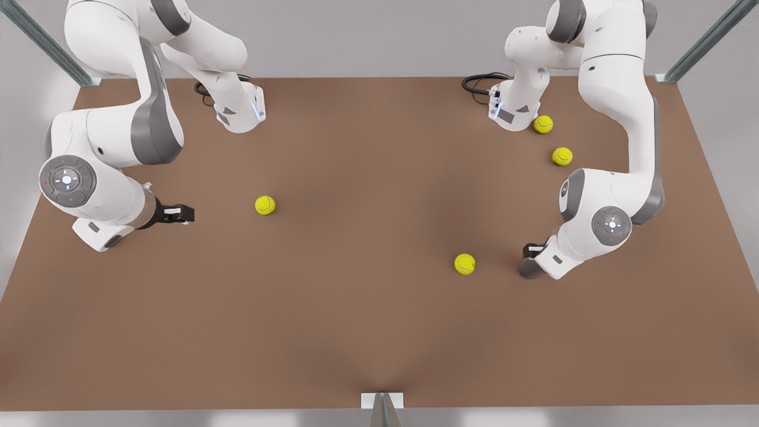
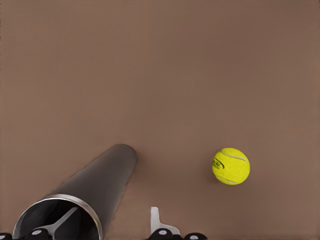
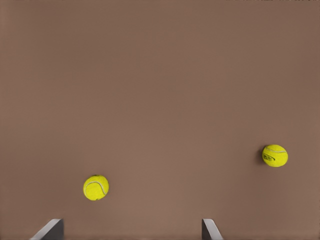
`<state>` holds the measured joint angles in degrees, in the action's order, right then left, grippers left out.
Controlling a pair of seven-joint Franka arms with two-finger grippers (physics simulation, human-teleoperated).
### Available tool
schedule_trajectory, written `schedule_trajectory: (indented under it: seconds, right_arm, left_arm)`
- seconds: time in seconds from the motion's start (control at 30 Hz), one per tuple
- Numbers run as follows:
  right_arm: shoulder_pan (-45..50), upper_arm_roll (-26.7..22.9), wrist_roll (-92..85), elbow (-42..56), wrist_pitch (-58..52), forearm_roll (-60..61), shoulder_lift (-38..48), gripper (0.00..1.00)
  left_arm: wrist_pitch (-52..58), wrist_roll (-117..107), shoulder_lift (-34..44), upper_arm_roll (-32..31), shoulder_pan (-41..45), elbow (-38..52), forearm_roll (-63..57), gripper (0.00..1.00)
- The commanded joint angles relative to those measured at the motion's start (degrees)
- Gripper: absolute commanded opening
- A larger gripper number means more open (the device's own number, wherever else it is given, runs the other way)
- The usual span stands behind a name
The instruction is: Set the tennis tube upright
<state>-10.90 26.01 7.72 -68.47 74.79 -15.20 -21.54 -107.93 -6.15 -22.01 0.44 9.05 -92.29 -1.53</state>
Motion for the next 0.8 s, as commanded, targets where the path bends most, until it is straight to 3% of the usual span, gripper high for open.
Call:
schedule_trajectory:
  seconds: [0.0, 0.27, 0.37, 0.4, 0.53, 0.77]
  right_arm:
    - [0.0, 0.0, -0.1, 0.0, 0.0, 0.0, 0.1, 1.00]
    - [0.6, 0.1, 0.1, -0.1, 0.0, 0.1, 0.0, 1.00]
    - [0.3, 0.1, 0.0, -0.1, 0.0, 0.0, 0.1, 1.00]
    - [-0.1, 0.1, -0.1, 0.0, 0.0, 0.1, 0.0, 1.00]
    - [-0.2, 0.0, -0.1, 0.0, 0.0, -0.1, 0.1, 1.00]
    - [-0.8, 0.0, 0.5, 0.3, 0.1, 2.4, 0.0, 1.00]
  left_arm:
    - [0.1, 0.0, 0.0, 0.0, 0.1, 0.0, -0.1, 1.00]
    - [3.6, 0.1, 2.1, 0.0, 0.1, 3.7, -0.7, 1.00]
    - [10.0, 0.1, 2.2, -0.2, -0.1, 10.8, -0.7, 1.00]
    - [12.0, 0.0, 2.4, -3.1, -1.6, 13.7, -0.7, 1.00]
    - [14.2, 0.1, 7.8, -3.5, -1.9, 13.7, -0.7, 1.00]
    - [14.4, 0.2, 8.7, -3.5, -2.0, 13.0, -0.7, 1.00]
